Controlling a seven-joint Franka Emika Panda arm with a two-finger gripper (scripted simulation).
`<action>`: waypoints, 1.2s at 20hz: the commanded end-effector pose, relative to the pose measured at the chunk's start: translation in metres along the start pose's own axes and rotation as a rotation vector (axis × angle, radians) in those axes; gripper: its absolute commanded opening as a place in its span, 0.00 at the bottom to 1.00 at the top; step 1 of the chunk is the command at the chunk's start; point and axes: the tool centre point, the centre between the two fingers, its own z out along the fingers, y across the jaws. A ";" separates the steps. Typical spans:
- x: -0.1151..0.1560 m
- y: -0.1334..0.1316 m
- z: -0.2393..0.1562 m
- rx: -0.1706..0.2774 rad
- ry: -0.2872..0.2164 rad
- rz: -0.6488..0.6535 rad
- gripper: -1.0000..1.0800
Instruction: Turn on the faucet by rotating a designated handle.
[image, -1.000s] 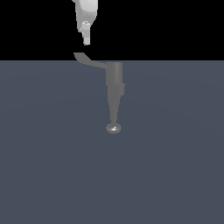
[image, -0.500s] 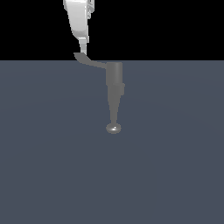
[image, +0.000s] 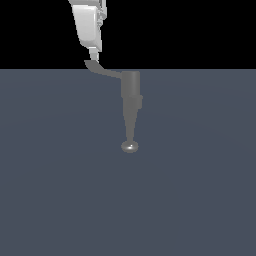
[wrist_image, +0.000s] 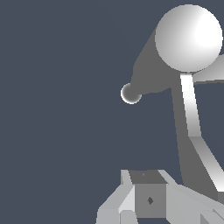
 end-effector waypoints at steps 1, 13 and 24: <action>0.000 0.000 0.000 0.000 0.000 0.000 0.00; 0.001 0.036 0.000 0.000 0.000 0.001 0.00; 0.002 0.071 0.000 0.000 0.000 0.001 0.00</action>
